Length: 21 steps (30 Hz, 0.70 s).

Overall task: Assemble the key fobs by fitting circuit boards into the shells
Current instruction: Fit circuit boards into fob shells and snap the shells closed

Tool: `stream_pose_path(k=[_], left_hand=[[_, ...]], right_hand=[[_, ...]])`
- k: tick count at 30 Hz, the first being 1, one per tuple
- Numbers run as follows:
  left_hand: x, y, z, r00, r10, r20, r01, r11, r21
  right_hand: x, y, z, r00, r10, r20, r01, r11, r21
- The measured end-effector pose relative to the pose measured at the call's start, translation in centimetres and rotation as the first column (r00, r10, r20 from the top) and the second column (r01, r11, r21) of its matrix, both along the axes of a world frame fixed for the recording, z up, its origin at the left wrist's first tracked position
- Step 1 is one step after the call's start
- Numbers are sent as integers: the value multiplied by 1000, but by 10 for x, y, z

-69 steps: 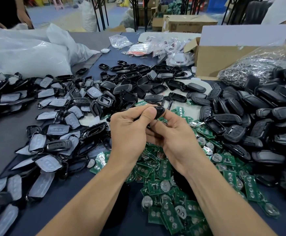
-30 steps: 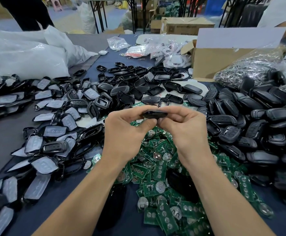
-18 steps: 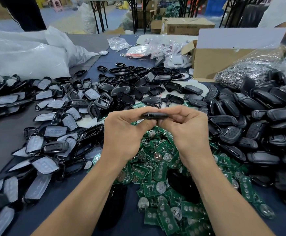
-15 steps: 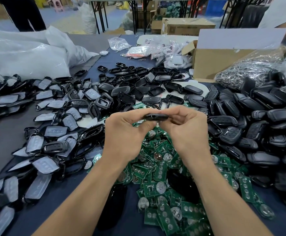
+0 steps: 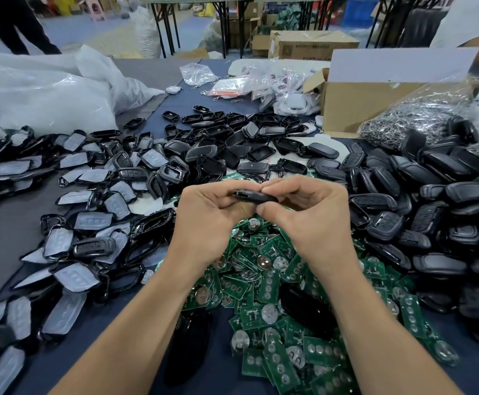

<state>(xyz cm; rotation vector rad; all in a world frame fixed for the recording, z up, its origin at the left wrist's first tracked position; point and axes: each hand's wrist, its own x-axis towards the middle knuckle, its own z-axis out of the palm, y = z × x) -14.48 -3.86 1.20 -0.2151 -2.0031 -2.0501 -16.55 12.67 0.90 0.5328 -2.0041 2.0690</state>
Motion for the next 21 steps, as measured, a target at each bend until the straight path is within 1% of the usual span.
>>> stream_pose_path(k=[10, 18, 21], left_hand=[[0, -1, -2, 1000, -9, -10, 9, 1000, 16], [2, -2, -5, 1000, -18, -14, 17, 998, -69], [2, -3, -5, 999, -10, -39, 6, 994, -111]], right_hand=[[2, -4, -1, 1000, 17, -1, -17, 997, -78], [0, -1, -1, 999, 30, 38, -28, 997, -68], [-1, 0, -1, 998, 39, 49, -36, 997, -64]])
